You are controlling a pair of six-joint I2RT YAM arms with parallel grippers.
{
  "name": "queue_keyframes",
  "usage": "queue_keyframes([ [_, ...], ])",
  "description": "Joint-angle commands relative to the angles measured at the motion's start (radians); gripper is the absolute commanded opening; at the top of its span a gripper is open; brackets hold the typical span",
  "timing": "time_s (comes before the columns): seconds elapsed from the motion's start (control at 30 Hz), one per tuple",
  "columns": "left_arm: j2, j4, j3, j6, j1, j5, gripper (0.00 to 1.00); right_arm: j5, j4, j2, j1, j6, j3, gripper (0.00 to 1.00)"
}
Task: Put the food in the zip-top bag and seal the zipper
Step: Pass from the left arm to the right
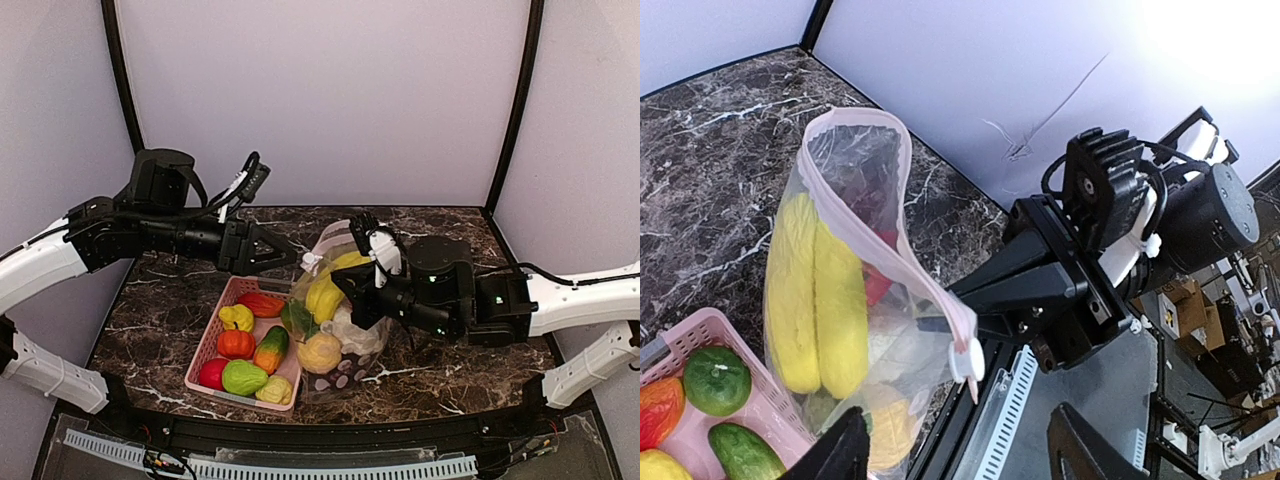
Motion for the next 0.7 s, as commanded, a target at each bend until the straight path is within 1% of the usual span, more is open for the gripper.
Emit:
queue_keyframes([
  [0.0, -0.019, 0.117, -0.078, -0.055, 0.005, 0.049, 0.58, 0.074, 0.001, 0.04, 0.009, 0.051, 0.05, 0.0],
  [0.13, -0.032, 0.152, -0.111, -0.071, 0.004, 0.044, 0.5, 0.07, -0.002, 0.05, 0.009, 0.057, 0.063, 0.0],
  [0.3, -0.01, 0.204, -0.13, -0.106, 0.003, 0.085, 0.41, 0.065, -0.001, 0.055, 0.01, 0.061, 0.068, 0.0],
  [0.53, 0.007, 0.233, -0.137, -0.117, 0.001, 0.096, 0.24, 0.066, -0.005, 0.052, 0.01, 0.064, 0.07, 0.0],
  [0.6, 0.009, 0.238, -0.141, -0.121, 0.001, 0.096, 0.21, 0.067, -0.006, 0.052, 0.01, 0.064, 0.07, 0.0],
  [0.67, 0.014, 0.233, -0.145, -0.126, 0.001, 0.094, 0.21, 0.065, -0.006, 0.054, 0.009, 0.064, 0.072, 0.0],
])
